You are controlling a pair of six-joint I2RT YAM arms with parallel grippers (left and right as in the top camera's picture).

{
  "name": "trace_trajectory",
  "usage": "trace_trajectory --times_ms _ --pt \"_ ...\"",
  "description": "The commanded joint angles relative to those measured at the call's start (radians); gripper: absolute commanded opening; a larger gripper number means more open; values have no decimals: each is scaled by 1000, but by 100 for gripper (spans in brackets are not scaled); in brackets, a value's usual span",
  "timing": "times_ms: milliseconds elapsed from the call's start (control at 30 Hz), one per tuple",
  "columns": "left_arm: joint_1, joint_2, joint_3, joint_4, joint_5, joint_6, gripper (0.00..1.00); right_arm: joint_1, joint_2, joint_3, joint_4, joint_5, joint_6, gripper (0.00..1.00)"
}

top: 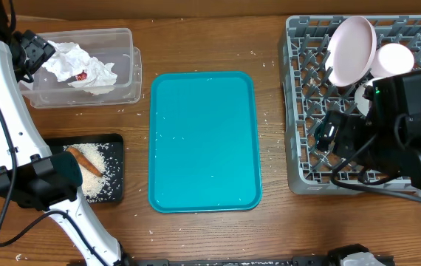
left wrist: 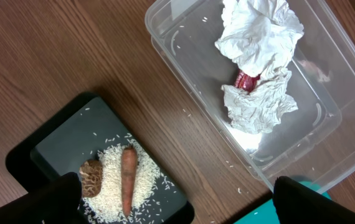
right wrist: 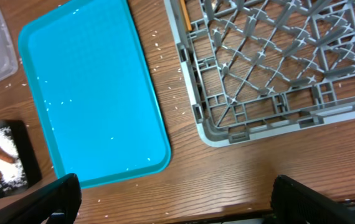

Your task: Sort waste into correct bins and load items into the dishwasher

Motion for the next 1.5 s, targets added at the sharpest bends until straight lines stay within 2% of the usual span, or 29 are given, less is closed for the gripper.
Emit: trace_trajectory --times_ms 0,433,600,767,1000,1333,1467 --pt "-5 6 -4 -2 -10 19 100 7 11 -11 8 19 -10 100" --pt "-5 6 -4 -2 -10 19 100 7 11 -40 11 22 -22 100" --pt "-5 6 -4 -2 -10 19 100 8 12 -155 121 18 -41 100" --pt "-5 6 -4 -2 -10 19 100 8 -34 -370 343 -10 -121 100" --pt "-5 6 -4 -2 -10 20 100 -14 -204 -696 838 -201 -307 100" --pt "-5 6 -4 -2 -10 19 100 -149 -575 -1172 1315 -317 -306 100" --pt "-5 6 -4 -2 -10 20 100 -161 -717 -1356 1490 -326 -302 100"
